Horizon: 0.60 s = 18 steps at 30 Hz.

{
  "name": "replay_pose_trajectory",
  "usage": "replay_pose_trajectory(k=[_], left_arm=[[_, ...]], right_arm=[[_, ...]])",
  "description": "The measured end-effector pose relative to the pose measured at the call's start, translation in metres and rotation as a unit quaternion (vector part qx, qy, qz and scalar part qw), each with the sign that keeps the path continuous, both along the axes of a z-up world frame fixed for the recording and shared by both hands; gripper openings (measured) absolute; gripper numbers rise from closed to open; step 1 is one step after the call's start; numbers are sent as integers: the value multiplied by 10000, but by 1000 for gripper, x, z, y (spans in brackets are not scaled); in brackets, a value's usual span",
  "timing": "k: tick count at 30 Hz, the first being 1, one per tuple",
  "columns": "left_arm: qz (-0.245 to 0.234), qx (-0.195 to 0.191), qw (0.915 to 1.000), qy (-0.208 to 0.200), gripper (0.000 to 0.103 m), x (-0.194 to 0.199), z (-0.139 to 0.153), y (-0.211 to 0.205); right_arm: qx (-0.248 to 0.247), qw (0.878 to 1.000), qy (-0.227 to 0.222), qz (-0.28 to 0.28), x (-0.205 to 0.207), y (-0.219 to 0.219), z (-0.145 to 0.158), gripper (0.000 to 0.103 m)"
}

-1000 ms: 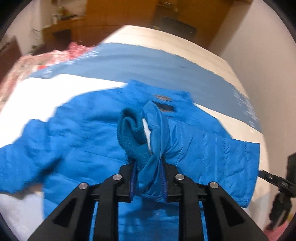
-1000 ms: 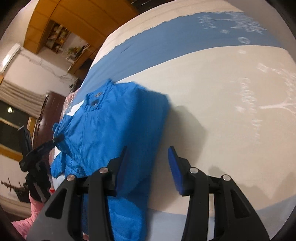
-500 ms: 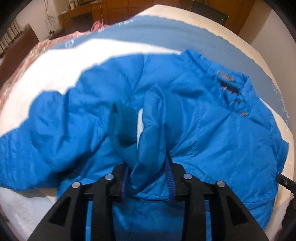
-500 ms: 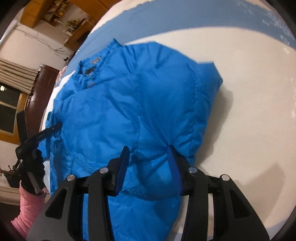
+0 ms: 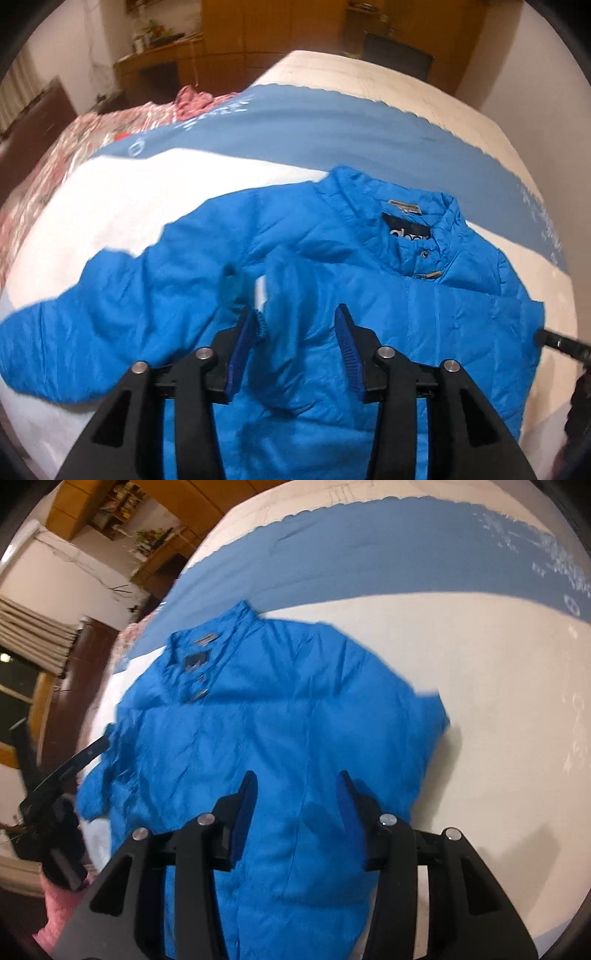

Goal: Fold large clothes

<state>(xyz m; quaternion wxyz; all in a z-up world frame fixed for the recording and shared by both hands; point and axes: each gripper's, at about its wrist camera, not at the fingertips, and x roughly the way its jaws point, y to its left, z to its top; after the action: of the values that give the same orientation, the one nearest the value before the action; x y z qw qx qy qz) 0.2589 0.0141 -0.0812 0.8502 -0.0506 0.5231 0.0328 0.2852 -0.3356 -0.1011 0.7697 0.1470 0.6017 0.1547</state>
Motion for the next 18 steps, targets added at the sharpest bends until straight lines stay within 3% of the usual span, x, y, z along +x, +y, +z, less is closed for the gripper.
replay_pose_trajectory(k=[2,5,8,14,18], left_arm=[[-27,147,9998,138,48,14,-15,-8],[97,125,9984,547,48,28,-46,-1],[-75,294,9985,466,51,28,-58,0],[10,255,9983,526,49,26,-47,-1],[-41,201,9998,25,49,5,-9,-10]], right_arm=[[-239,9997,76,-55,10,4,-11,43],[-225,9992,320,-67,17,5,-33,43],[-100,9994,299,-125,14,3,-45,43],[62,9987,426,-285,9,-6,-31,43],[280,9995,134,-13,-14,7,1,47]])
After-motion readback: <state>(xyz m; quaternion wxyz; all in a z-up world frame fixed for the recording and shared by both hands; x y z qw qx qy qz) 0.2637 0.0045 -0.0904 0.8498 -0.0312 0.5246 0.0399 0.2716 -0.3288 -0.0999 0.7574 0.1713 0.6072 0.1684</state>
